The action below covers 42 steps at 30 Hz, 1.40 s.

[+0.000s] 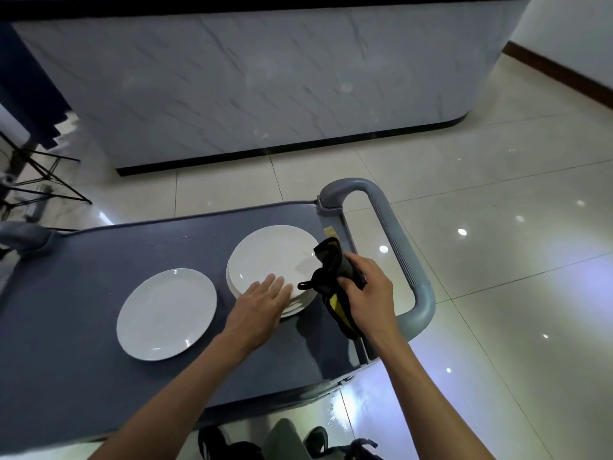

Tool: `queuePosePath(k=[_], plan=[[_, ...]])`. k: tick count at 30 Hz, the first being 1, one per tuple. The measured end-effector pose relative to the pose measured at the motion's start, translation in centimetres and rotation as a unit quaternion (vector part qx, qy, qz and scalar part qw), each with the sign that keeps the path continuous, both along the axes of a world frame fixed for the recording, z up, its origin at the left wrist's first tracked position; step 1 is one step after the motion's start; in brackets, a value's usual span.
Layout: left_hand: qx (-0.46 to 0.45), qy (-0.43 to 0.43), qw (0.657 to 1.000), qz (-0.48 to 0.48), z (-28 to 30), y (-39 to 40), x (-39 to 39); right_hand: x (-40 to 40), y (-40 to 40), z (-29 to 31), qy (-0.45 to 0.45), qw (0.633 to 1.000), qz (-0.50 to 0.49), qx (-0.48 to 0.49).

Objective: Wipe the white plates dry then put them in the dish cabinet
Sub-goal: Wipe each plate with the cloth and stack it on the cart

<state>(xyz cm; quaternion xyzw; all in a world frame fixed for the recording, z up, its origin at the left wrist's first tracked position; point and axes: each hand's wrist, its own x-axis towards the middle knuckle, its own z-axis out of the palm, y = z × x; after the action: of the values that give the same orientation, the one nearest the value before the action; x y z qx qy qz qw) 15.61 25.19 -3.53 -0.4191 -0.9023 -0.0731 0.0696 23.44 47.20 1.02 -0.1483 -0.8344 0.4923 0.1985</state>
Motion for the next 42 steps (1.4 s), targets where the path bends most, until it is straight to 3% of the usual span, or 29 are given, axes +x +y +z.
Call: queuePosePath(k=[4, 10, 19, 22, 27, 33, 42], plan=[[0.018, -0.026, 0.999, -0.008, -0.6, -0.7, 0.0, -0.8, -0.6, 0.5, -0.004, 1.000, 0.019, 0.001], [0.131, -0.023, 0.990, -0.040, 0.1, -2.0, 0.0, -2.4, -3.1, 1.5, 0.005, 0.999, 0.037, 0.011], [0.198, -0.042, 0.970, 0.133, 0.4, -10.9, -2.6, -6.4, -10.3, 2.9, 0.021, 0.995, 0.095, 0.038], [0.212, -0.073, 0.942, 0.249, -0.7, -15.1, -3.4, -8.1, -13.9, 2.7, 0.008, 0.992, 0.120, 0.043], [0.260, -0.202, 0.847, 0.418, -3.4, -22.7, -5.0, -10.3, -20.0, 2.2, -0.019, 0.984, 0.173, 0.041], [0.274, -0.314, 0.763, 0.494, -4.6, -27.8, -6.4, -12.6, -26.2, 0.1, -0.079, 0.970, 0.222, 0.059], [0.289, -0.363, 0.758, 0.458, -5.9, -28.4, -7.7, -13.9, -31.0, -3.6, -0.149, 0.960, 0.212, 0.104]])
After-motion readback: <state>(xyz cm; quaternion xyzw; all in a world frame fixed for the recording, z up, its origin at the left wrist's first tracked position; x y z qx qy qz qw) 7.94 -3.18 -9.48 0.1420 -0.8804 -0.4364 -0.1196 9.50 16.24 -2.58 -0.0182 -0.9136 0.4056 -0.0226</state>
